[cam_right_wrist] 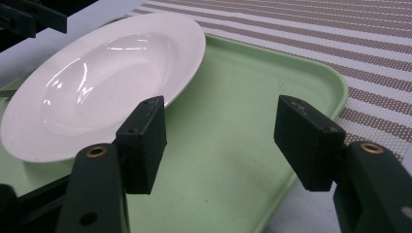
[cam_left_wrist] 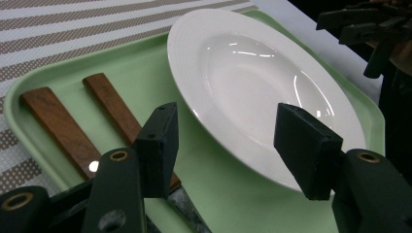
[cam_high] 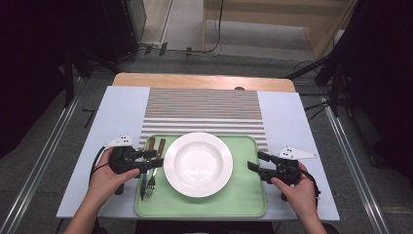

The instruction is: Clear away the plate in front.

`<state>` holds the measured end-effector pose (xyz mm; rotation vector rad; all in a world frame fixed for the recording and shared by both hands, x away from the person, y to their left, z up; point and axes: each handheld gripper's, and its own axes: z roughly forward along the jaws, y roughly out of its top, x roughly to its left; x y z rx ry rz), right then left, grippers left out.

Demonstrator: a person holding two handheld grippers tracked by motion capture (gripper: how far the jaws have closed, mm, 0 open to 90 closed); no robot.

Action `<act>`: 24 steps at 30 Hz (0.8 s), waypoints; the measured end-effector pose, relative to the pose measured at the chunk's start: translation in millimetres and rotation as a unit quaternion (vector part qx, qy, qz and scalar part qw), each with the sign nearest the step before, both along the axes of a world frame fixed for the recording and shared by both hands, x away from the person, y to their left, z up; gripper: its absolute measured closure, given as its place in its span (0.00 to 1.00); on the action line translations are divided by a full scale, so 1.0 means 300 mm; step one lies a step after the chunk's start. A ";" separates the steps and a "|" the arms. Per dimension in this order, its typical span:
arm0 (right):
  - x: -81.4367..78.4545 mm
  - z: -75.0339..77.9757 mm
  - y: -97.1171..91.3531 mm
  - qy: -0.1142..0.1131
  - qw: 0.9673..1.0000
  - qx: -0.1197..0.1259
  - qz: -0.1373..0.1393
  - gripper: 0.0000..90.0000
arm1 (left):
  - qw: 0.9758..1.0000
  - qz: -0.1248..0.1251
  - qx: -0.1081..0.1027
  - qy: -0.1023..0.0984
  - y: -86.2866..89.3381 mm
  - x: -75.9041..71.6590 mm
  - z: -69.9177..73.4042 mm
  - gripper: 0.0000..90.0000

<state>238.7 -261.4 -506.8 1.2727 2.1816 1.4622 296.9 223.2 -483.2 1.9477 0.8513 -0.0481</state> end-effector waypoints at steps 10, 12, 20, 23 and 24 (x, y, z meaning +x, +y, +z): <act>-0.013 -0.004 -0.003 0.000 1.000 -0.013 0.006 0.40 | 1.000 0.007 0.011 -0.006 0.042 -0.027 -0.024 0.47; -0.014 -0.005 -0.005 0.000 1.000 -0.013 0.007 0.40 | 1.000 0.010 0.011 -0.007 0.050 -0.032 -0.027 0.47; -0.009 -0.010 -0.017 0.002 1.000 -0.012 0.009 0.40 | 0.999 0.017 0.032 -0.020 0.076 -0.034 -0.040 0.44; -0.006 -0.012 -0.025 0.002 1.000 -0.013 0.007 0.40 | 0.999 0.022 0.030 -0.018 0.090 -0.030 -0.045 0.44; -0.005 -0.013 -0.027 0.003 1.000 -0.013 0.007 0.40 | 0.999 0.022 0.029 -0.016 0.094 -0.029 -0.046 0.44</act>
